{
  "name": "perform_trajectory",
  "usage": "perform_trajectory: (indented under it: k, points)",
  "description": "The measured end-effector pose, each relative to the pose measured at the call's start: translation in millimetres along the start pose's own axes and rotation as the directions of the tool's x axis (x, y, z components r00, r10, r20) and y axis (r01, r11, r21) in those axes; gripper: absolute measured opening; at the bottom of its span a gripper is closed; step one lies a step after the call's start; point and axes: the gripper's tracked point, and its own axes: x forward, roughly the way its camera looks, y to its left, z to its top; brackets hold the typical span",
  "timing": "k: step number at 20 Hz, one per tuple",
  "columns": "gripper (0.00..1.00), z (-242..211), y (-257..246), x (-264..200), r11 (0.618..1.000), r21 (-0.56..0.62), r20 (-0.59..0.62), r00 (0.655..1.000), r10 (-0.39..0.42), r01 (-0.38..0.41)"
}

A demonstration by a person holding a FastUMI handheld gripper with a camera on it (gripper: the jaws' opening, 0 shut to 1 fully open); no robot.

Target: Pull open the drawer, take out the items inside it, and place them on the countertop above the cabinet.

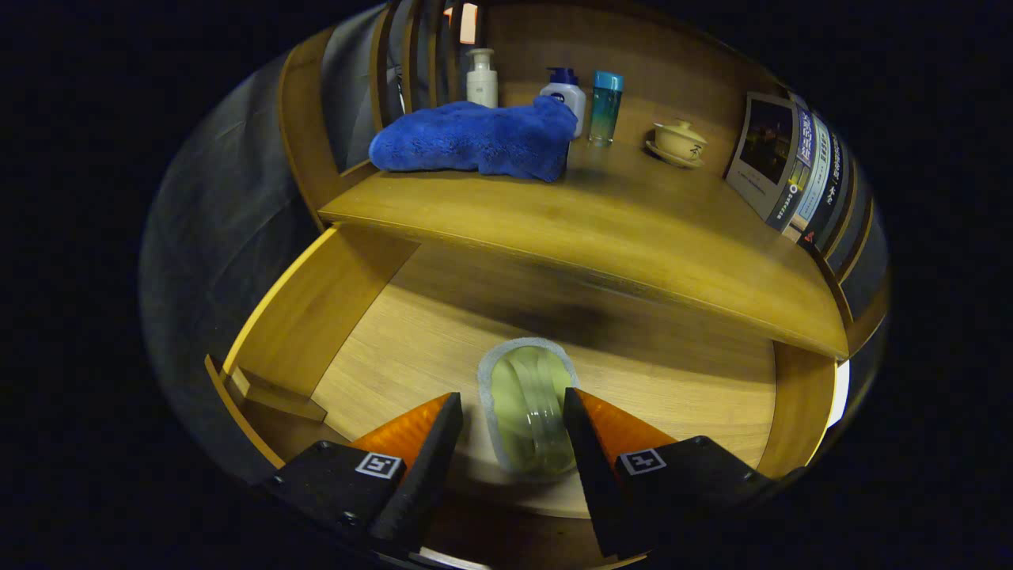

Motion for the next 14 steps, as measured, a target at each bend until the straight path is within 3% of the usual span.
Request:
perform_trajectory:
  k: [4, 6, 10, 14]
  points:
    - [0.28, -2, -11, 2, 1.000, 0.010, 0.030, 0.999, -0.011, 0.011]
    - [0.22, -3, -11, -3, 1.000, 0.026, 0.054, 0.999, 0.002, -0.004]
    - [0.22, 1, -17, -5, 0.998, 0.068, 0.092, 0.996, -0.020, 0.014]
    - [0.22, 14, -21, -34, 0.995, 0.097, 0.172, 0.985, -0.009, -0.008]
